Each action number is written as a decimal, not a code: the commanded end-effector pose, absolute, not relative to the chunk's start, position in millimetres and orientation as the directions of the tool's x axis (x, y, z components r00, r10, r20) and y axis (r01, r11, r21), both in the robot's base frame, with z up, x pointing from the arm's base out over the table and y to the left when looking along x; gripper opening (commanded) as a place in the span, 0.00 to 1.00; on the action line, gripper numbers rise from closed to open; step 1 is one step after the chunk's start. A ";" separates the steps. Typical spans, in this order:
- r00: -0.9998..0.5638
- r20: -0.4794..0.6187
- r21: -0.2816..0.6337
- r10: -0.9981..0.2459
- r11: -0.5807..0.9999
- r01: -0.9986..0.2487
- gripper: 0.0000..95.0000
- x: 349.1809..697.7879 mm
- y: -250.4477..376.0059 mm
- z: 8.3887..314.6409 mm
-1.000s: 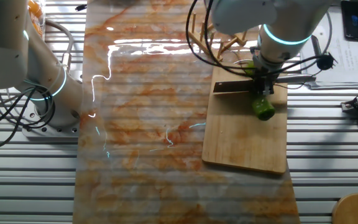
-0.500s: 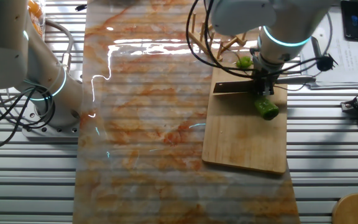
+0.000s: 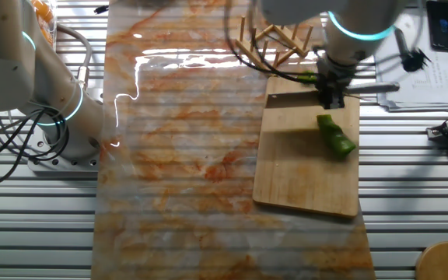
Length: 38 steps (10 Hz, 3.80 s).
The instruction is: Chop the chili peppers
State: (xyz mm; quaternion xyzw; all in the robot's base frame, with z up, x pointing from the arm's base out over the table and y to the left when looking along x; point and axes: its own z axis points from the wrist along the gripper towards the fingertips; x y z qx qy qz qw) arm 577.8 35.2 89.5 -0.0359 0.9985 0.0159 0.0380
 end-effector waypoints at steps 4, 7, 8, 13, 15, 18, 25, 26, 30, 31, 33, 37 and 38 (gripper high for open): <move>-0.988 -0.103 -0.018 -0.116 0.993 -0.115 0.00 575.0 20.8 104.5; -0.984 -0.106 -0.044 -0.146 0.989 -0.142 0.00 576.9 9.2 115.5; -0.982 -0.111 -0.042 -0.156 0.987 -0.152 0.00 578.1 5.1 115.9; -0.981 -0.110 -0.036 -0.157 0.987 -0.154 0.00 578.4 4.6 117.2; -0.978 -0.108 -0.039 -0.179 0.984 -0.175 0.00 578.5 4.7 117.5; -0.972 -0.109 -0.041 -0.207 0.978 -0.203 0.00 577.4 5.7 119.8; -0.971 -0.101 -0.047 -0.218 0.976 -0.214 0.00 575.8 6.8 122.6; -0.966 -0.098 -0.050 -0.239 0.971 -0.235 0.00 575.7 6.7 122.7; -0.971 -0.102 -0.046 -0.215 0.976 -0.211 0.00 574.0 5.5 122.8; -0.971 -0.101 -0.045 -0.218 0.976 -0.214 0.00 574.0 5.5 122.7; -0.971 -0.101 -0.042 -0.219 0.976 -0.216 0.00 574.1 5.4 122.5; -0.967 -0.101 -0.056 -0.235 0.972 -0.230 0.00 572.8 4.3 120.0; -0.965 -0.107 -0.057 -0.238 0.971 -0.233 0.00 576.7 -2.3 114.9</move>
